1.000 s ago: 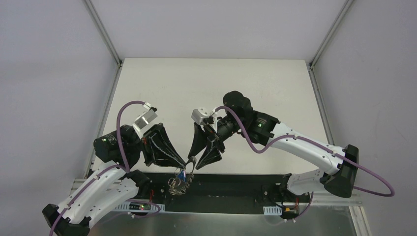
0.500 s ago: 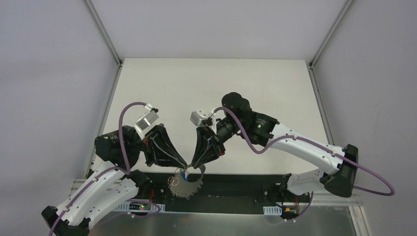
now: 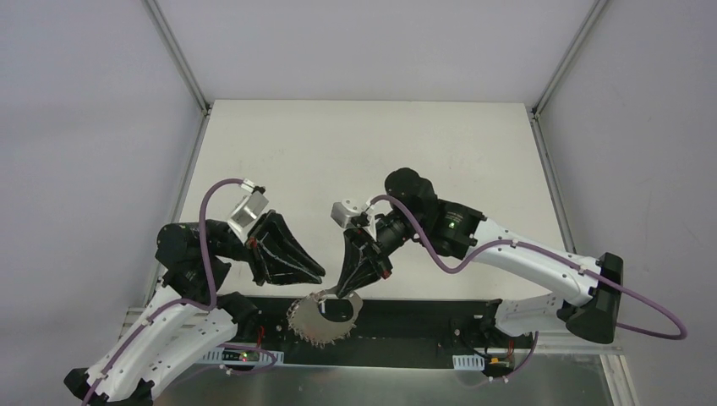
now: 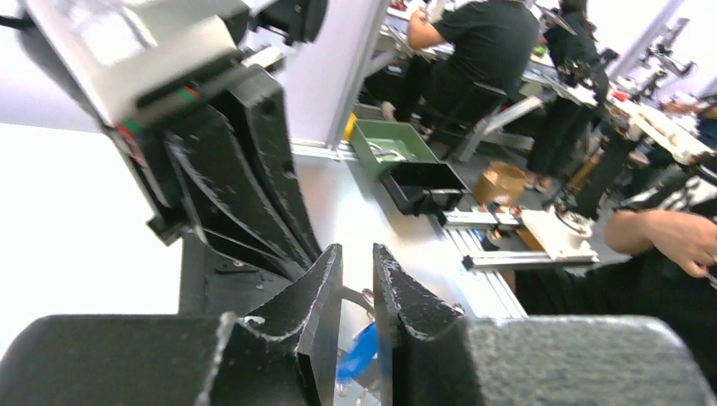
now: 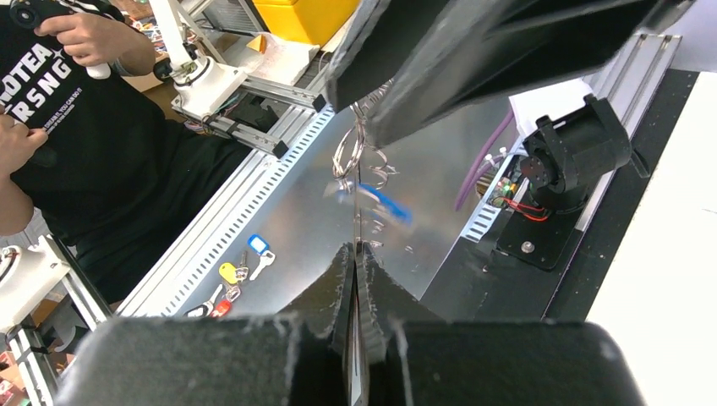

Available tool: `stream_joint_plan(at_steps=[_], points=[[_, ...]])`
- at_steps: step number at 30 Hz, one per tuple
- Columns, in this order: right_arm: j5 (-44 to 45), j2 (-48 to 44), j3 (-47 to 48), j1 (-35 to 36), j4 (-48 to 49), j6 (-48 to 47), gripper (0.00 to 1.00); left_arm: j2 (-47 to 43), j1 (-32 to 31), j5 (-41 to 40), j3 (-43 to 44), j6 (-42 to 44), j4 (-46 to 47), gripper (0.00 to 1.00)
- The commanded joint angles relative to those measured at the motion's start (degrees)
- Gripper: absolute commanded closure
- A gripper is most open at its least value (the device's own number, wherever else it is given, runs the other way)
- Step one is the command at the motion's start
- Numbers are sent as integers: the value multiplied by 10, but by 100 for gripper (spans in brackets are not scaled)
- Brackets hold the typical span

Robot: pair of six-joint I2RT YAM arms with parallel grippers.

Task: Put the keys on the keyring

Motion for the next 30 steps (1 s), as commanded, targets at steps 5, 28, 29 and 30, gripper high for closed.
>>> stream_joint_plan(at_steps=[5,28,29,30], points=[[71,-52,-18,3,-30,-14,100,-7,-1,-116,65,186,-194,71],[562,-76,-145,-207,27,202,100,-6,-1,-489,34,322,-446,50],[576,-64,-142,-220,26,219,100,-2,-1,-499,31,324,-453,50],[581,-52,-138,-232,26,236,100,3,-1,-510,31,325,-460,50]])
